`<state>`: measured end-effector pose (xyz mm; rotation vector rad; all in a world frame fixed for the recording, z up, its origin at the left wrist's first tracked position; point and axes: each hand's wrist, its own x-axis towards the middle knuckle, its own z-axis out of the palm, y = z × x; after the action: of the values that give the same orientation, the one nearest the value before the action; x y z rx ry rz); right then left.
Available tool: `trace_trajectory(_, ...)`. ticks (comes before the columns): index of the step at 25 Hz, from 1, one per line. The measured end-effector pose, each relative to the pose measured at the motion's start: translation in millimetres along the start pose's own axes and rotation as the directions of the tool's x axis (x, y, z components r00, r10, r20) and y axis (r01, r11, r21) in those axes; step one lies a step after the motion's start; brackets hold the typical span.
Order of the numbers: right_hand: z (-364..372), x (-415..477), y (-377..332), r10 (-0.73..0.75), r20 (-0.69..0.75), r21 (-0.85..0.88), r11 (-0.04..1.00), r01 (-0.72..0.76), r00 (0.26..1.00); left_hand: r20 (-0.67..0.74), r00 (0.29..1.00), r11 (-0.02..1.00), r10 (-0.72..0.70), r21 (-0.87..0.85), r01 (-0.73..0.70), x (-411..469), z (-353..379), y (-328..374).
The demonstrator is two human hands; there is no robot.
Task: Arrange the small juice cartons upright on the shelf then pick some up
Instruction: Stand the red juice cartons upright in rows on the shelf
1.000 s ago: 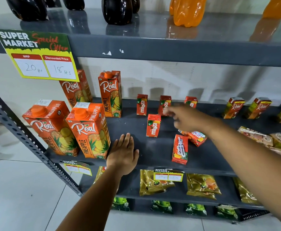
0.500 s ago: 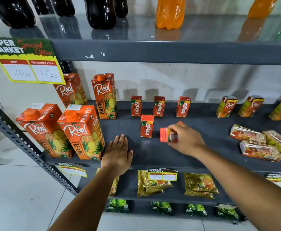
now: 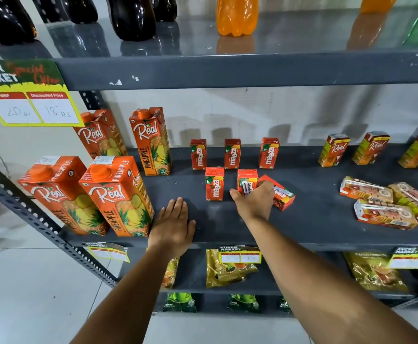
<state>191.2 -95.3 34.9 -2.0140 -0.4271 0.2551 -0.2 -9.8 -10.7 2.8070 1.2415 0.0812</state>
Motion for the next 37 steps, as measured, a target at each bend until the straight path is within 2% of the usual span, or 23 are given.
trace_trajectory(3,-16.4,-5.0,-9.9,-0.125,-0.015,-0.063,0.99,0.123,0.992,-0.001,1.0,1.0,0.002,0.002,-0.002,0.8,0.7,-0.3)
trace_trajectory(5,-27.5,3.7,-24.7,-0.187,-0.007,-0.179,0.967,0.182,0.982,0.002,1.0,1.0,0.001,0.009,-0.001,2.8,1.3,-0.6)
trace_trajectory(7,-39.6,19.5,-41.2,-0.133,0.095,-0.36,0.919,0.159,0.986,0.024,1.0,0.999,0.001,0.033,-0.002,2.9,1.1,0.1)
trace_trajectory(9,-49.4,29.9,-58.4,-0.06,0.267,-0.494,0.848,0.19,0.962,0.025,1.0,0.999,0.0,0.04,-0.001,1.9,0.3,0.4)
trace_trajectory(11,-55.0,33.7,-76.3,-0.049,0.469,-0.577,0.739,0.348,0.882,0.027,1.0,1.0,0.004,0.031,-0.004,1.2,-1.0,0.8)
trace_trajectory(12,-56.8,35.4,-84.4,-0.062,0.568,-0.611,0.637,0.47,0.821,0.032,0.999,1.0,0.004,0.029,-0.005,1.0,-1.0,1.1)
trace_trajectory(13,-57.5,37.4,-89.0,-0.082,0.66,-0.608,0.524,0.596,0.746,0.037,0.999,1.0,0.002,0.029,-0.003,0.7,-1.0,1.3)
trace_trajectory(15,-61.6,42.4,-95.7,-0.101,0.788,-0.532,0.382,0.755,0.607,0.039,0.999,1.0,-0.004,0.027,0.003,0.9,-1.5,1.6)
trace_trajectory(16,-64.2,44.6,-96.4,-0.12,0.833,-0.48,0.329,0.813,0.54,0.04,0.999,1.0,-0.006,0.026,0.005,1.1,-1.8,1.7)
trace_trajectory(18,-68.1,46.2,-95.3,-0.163,0.875,-0.424,0.194,0.885,0.455,0.044,0.999,1.0,-0.003,0.028,0.002,1.1,-2.2,1.8)
trace_trajectory(20,-68.9,49.7,-92.3,-0.214,0.888,-0.384,0.142,0.912,0.407,0.042,0.999,0.999,0.001,0.033,-0.002,0.8,-2.3,1.7)
trace_trajectory(23,-73.2,58.6,-84.7,-0.311,0.895,-0.334,0.01,0.943,0.32,0.034,0.999,0.999,0.002,0.035,-0.004,0.6,-2.1,0.9)
trace_trajectory(24,-74.8,64.6,-81.4,-0.346,0.873,-0.358,0.025,0.933,0.344,0.033,0.999,0.999,0.003,0.037,-0.004,0.8,-1.8,0.9)
trace_trajectory(26,-79.8,78.4,-73.1,-0.404,0.799,-0.453,0.083,0.888,0.446,0.031,1.0,0.999,0.005,0.041,-0.006,1.3,-0.6,0.6)
trace_trajectory(27,-83.6,83.9,-73.8,-0.402,0.732,-0.514,0.204,0.833,0.55,0.029,1.0,0.999,0.006,0.04,-0.007,1.7,0.0,0.0)
trace_trajectory(28,-86.1,88.5,-71.8,-0.37,0.667,-0.571,0.303,0.763,0.646,0.03,1.0,0.999,0.006,0.038,-0.008,2.1,0.3,-0.7)
trace_trajectory(30,-83.8,90.1,-61.9,-0.119,0.594,-0.689,0.436,0.579,0.796,0.025,1.0,1.0,0.008,0.029,-0.009,2.6,1.0,-1.4)
trace_trajectory(33,-79.9,81.0,-28.5,0.139,0.545,-0.781,0.444,0.44,0.827,0.02,1.0,1.0,0.007,0.029,-0.008,2.0,0.6,0.3)
trace_trajectory(37,-77.1,82.7,3.5,0.169,0.465,-0.782,0.538,0.313,0.869,0.023,1.0,0.999,-0.001,0.04,0.0,1.4,-0.3,0.7)
